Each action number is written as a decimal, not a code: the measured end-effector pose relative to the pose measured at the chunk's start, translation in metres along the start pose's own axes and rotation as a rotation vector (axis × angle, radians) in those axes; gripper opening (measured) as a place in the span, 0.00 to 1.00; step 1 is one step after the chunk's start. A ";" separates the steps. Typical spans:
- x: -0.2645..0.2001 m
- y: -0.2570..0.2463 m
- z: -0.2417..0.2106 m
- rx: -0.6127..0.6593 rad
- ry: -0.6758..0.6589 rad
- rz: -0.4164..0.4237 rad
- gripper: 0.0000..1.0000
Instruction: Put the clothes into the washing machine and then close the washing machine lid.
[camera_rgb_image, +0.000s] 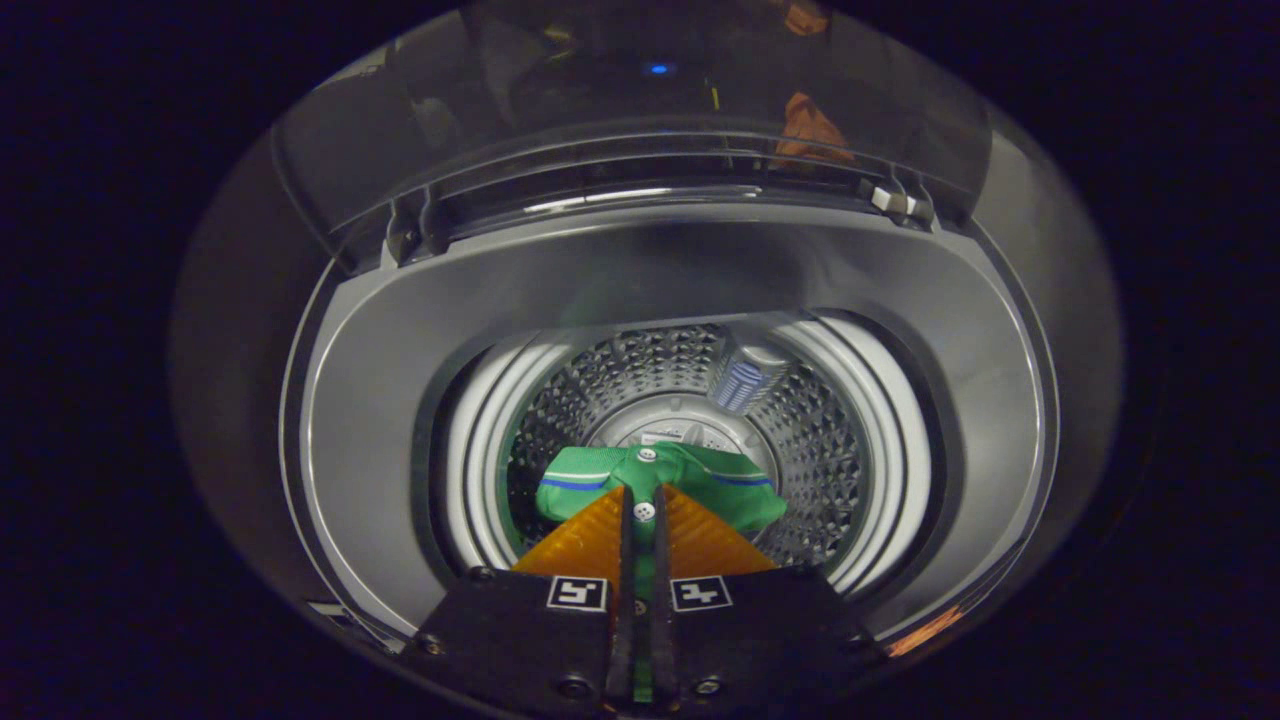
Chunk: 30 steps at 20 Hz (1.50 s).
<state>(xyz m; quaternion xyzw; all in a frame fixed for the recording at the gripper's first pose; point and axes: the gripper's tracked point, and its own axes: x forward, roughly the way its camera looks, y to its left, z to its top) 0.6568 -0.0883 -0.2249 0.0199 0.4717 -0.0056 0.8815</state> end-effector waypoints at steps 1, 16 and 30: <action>-0.001 0.001 0.001 0.008 -0.007 0.002 0.11; -0.060 -0.007 0.023 -0.081 -0.242 -0.041 0.68; -0.230 -0.019 0.129 -0.146 -0.615 -0.036 0.81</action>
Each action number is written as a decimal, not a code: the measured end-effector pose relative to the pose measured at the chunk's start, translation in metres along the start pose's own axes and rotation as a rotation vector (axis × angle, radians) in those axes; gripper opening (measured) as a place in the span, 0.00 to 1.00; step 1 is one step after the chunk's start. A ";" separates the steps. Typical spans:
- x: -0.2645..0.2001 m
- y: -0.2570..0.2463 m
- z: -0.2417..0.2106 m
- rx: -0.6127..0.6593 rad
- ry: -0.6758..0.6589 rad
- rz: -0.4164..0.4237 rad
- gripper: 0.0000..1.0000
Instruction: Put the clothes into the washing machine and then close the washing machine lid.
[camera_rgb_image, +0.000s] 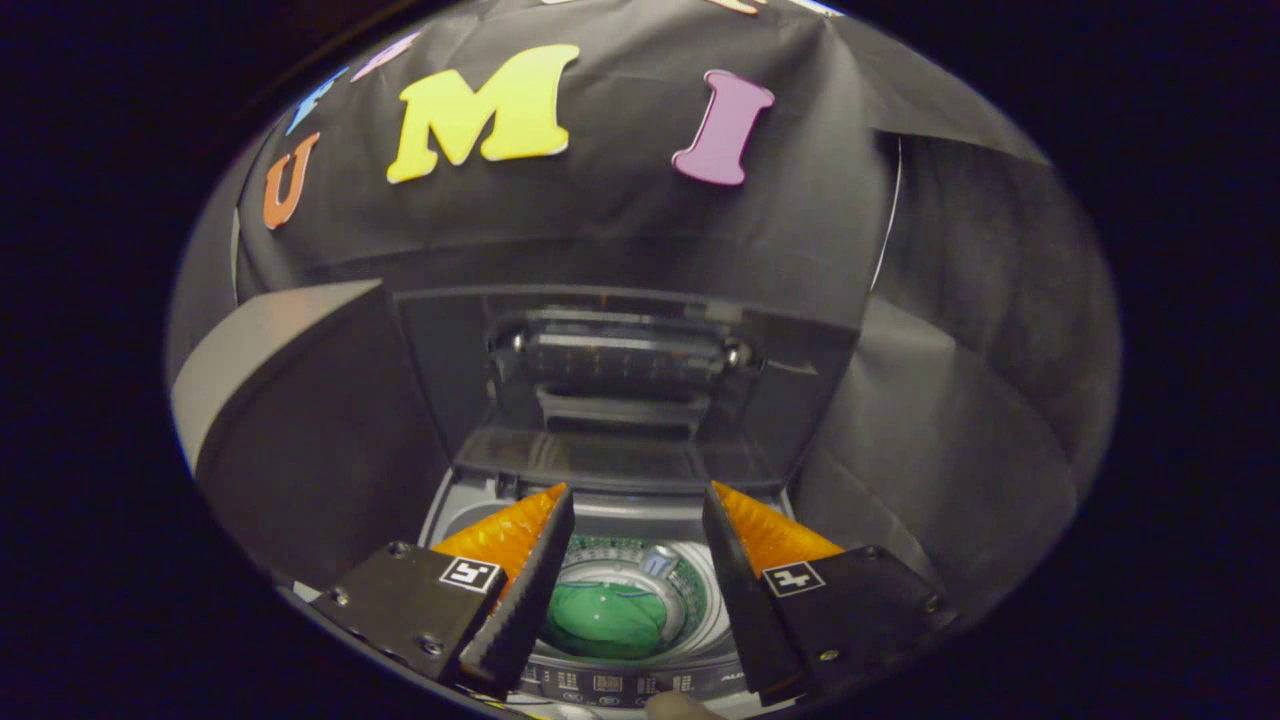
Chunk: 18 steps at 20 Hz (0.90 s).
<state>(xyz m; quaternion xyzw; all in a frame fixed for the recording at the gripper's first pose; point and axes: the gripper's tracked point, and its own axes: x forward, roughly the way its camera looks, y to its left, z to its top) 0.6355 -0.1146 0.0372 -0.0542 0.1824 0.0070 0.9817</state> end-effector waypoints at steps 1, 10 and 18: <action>-0.004 0.001 0.011 0.009 -0.015 0.008 0.81; -0.003 -0.003 0.081 0.032 -0.100 0.002 0.85; 0.027 0.006 0.116 0.042 -0.109 -0.002 0.85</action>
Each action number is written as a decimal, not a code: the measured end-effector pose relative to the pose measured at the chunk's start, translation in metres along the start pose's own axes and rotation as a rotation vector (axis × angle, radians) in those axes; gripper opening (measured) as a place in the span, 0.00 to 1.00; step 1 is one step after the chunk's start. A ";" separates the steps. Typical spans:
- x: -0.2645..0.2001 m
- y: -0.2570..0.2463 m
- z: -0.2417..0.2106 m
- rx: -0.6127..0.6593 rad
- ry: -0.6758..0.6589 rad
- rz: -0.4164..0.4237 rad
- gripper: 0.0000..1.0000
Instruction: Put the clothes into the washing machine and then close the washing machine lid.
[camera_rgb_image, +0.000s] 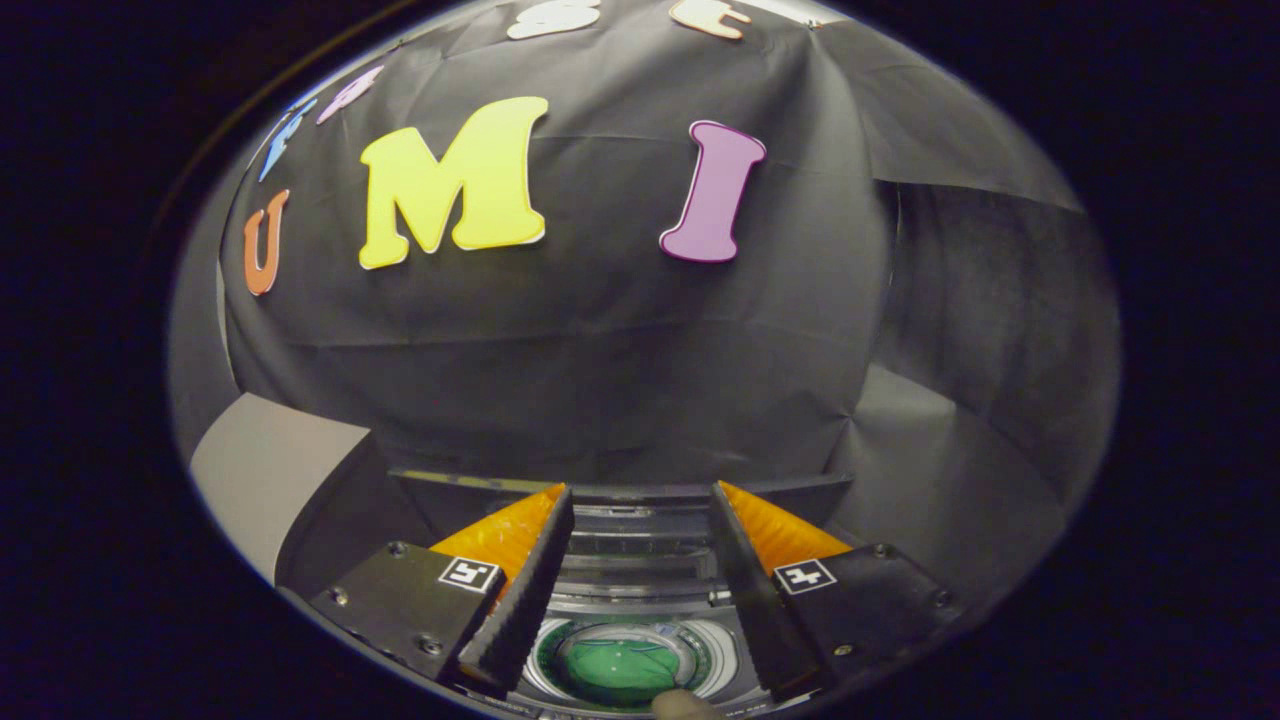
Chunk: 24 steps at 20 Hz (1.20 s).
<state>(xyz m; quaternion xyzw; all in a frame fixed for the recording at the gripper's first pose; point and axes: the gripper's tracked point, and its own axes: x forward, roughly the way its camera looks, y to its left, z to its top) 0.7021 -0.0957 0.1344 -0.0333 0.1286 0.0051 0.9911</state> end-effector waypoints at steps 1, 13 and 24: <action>0.005 0.000 0.001 0.000 0.004 0.001 0.85; 0.072 0.016 0.005 -0.005 0.046 0.022 0.85; 0.070 0.017 0.002 0.018 -0.130 0.055 0.86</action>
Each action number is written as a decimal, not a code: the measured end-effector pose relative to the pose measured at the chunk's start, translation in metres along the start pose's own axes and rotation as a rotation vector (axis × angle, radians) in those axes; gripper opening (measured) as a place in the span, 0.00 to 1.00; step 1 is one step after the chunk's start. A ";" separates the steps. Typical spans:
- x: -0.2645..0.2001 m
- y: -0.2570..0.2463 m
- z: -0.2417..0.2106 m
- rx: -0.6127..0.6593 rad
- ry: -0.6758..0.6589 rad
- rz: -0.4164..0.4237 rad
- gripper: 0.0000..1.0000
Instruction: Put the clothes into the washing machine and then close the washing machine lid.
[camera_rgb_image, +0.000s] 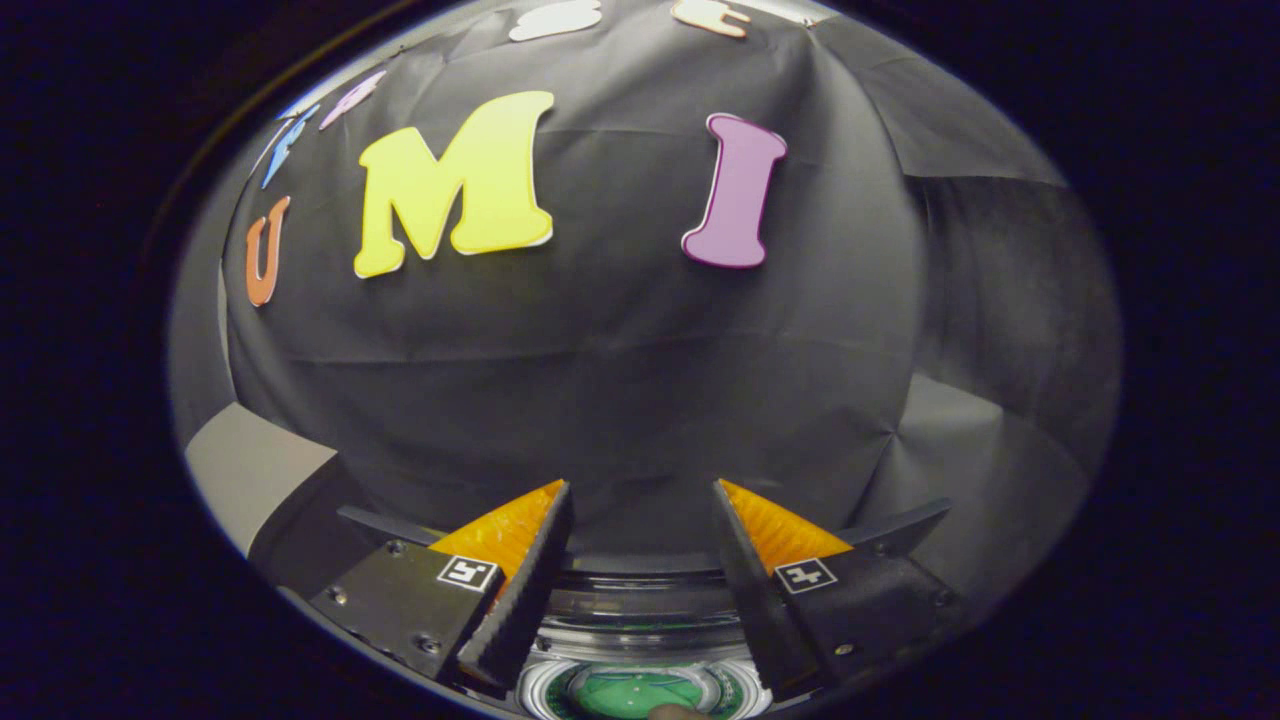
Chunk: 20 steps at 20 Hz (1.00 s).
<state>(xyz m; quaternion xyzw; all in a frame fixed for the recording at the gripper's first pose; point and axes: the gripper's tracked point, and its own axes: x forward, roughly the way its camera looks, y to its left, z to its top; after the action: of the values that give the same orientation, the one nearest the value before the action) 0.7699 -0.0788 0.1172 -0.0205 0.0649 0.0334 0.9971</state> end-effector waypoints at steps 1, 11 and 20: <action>-0.003 0.000 -0.001 0.000 -0.025 -0.004 0.86; -0.038 -0.002 -0.011 0.000 -0.159 -0.003 0.86; -0.069 -0.003 -0.028 0.003 -0.219 0.002 0.87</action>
<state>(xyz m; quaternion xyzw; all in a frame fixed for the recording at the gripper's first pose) 0.6979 -0.0873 0.0986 -0.0154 -0.0442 0.0364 0.9982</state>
